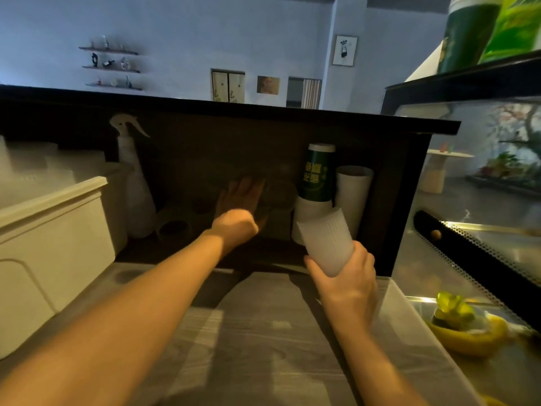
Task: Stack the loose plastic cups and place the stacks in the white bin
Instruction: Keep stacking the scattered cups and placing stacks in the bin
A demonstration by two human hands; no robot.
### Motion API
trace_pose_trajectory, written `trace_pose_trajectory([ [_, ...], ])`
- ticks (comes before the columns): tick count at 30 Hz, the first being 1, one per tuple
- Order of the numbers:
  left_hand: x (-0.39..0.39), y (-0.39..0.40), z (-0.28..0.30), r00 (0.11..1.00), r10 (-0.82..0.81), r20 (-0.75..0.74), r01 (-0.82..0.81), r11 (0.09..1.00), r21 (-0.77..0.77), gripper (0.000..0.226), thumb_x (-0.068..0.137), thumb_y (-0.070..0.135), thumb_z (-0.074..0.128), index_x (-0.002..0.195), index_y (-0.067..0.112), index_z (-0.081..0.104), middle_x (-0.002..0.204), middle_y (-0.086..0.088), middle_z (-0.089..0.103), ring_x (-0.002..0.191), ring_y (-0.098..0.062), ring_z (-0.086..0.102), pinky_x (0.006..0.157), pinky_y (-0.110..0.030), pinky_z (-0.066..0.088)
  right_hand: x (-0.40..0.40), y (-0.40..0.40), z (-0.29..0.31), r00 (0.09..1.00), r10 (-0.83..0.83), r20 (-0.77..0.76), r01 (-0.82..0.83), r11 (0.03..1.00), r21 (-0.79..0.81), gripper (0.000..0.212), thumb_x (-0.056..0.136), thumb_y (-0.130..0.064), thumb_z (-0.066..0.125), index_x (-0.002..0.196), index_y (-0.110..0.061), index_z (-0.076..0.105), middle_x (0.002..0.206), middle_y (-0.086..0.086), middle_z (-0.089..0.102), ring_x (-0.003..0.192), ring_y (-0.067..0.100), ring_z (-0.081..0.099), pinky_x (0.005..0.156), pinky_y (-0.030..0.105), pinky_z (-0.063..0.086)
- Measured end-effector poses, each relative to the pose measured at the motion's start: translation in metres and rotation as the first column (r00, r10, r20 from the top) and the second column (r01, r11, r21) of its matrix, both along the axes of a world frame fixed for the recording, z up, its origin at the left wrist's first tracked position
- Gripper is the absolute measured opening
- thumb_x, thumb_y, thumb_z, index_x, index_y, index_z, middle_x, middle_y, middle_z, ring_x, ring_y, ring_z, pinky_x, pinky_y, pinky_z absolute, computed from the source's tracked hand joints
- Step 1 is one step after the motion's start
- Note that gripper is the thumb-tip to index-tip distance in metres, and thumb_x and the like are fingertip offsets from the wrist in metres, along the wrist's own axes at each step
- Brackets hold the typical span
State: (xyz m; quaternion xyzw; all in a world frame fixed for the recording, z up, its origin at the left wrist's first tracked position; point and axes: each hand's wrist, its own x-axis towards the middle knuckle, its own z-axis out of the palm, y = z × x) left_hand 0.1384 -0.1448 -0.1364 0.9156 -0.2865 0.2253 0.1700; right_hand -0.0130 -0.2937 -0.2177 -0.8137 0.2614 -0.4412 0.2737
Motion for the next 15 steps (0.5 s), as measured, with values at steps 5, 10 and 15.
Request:
trace_pose_trajectory([
  [5,0.033,-0.020,0.003,0.973,-0.025,0.230,-0.049,0.949,0.310,0.082,0.093,0.034,0.060,0.156,0.024,0.008,0.163,-0.005,0.011,0.149,-0.032,0.008,0.117,-0.051,0.012,0.004,-0.001,0.000,1.000,0.017,-0.015,-0.017,1.000,0.012,0.085,0.067,-0.058,0.077,0.134,-0.019,0.039,0.119,0.002,0.046,0.106,0.020,0.049,0.081,0.039,0.050],
  [10,0.046,-0.031,0.002,0.960,-0.059,0.273,-0.054,0.920,0.388,0.082,0.094,0.035,0.058,0.157,0.022,0.007,0.164,-0.006,0.009,0.150,-0.033,0.003,0.118,-0.053,0.003,0.006,-0.001,-0.001,0.999,0.027,-0.037,-0.026,1.000,0.018,0.087,0.068,-0.060,0.075,0.135,-0.021,0.036,0.118,-0.001,0.044,0.106,0.017,0.048,0.081,0.038,0.051],
  [15,0.048,-0.043,-0.001,0.941,-0.056,0.333,-0.065,0.938,0.341,0.076,0.093,0.041,0.057,0.155,0.019,0.019,0.160,-0.011,0.023,0.148,-0.036,0.012,0.118,-0.053,0.000,0.007,-0.001,0.000,0.999,0.025,-0.039,-0.024,1.000,0.013,0.087,0.067,-0.063,0.072,0.135,-0.022,0.036,0.118,-0.003,0.043,0.106,0.016,0.048,0.082,0.041,0.052],
])
